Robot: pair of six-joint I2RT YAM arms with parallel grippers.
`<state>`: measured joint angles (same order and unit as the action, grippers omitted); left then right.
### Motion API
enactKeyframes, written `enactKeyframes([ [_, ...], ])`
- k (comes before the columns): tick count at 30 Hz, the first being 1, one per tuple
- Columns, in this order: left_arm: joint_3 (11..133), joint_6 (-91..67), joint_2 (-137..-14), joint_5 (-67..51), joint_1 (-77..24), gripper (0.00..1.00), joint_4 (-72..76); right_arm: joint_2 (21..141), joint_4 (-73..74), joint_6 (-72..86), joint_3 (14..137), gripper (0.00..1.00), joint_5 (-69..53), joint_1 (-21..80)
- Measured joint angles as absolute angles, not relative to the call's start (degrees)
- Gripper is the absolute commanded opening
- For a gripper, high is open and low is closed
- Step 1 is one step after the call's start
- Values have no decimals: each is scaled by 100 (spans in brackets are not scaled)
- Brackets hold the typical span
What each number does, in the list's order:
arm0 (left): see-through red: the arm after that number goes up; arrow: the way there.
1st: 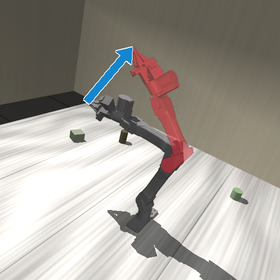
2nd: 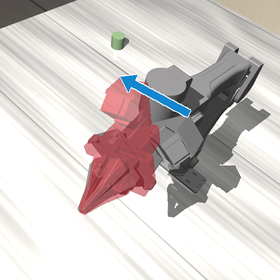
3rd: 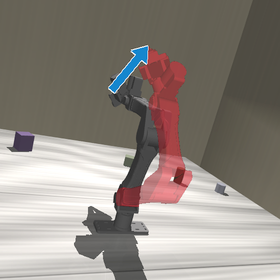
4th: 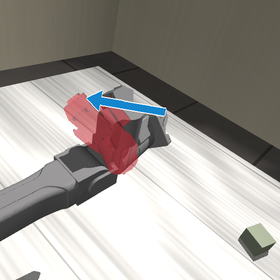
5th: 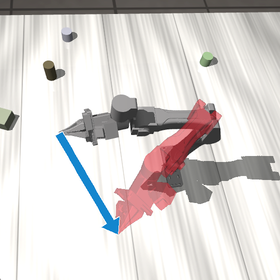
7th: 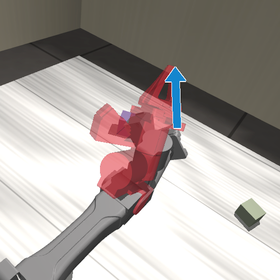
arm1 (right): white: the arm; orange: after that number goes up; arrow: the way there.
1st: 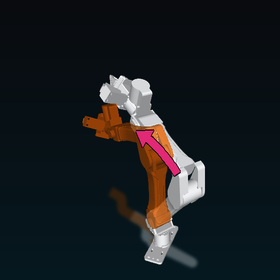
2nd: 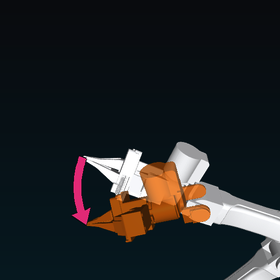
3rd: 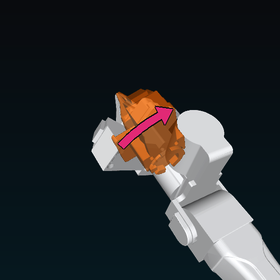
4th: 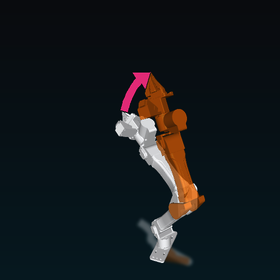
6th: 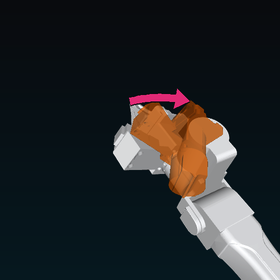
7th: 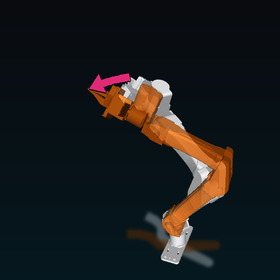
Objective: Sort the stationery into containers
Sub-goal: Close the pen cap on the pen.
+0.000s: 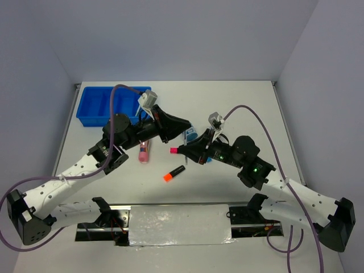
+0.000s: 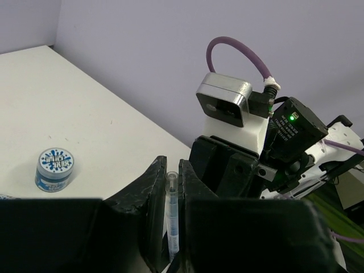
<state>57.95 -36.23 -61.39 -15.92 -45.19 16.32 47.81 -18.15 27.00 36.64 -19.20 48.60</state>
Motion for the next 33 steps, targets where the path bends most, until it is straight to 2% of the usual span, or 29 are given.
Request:
enactKeyframes([
  [15,4657,-3448,-5741,-923,-4497,0,2598,5524,-794,2261,4390,0,-1763,4873],
  [24,3909,-3500,-5448,-395,-4536,1,3417,5986,25,2217,5072,0,-2121,4827],
  [26,3900,-3516,-5376,-292,-4558,18,3398,6016,3,2215,5109,0,-2217,4818],
  [27,3927,-3514,-5339,-237,-4580,33,3306,6025,-3,2206,5109,0,-2279,4816],
  [29,4088,-3481,-5293,-148,-4641,41,2875,6034,-145,2202,5096,0,-2296,4823],
  [33,4504,-3424,-5323,-51,-4829,38,1863,5988,-779,2069,5009,0,-1970,4888],
])
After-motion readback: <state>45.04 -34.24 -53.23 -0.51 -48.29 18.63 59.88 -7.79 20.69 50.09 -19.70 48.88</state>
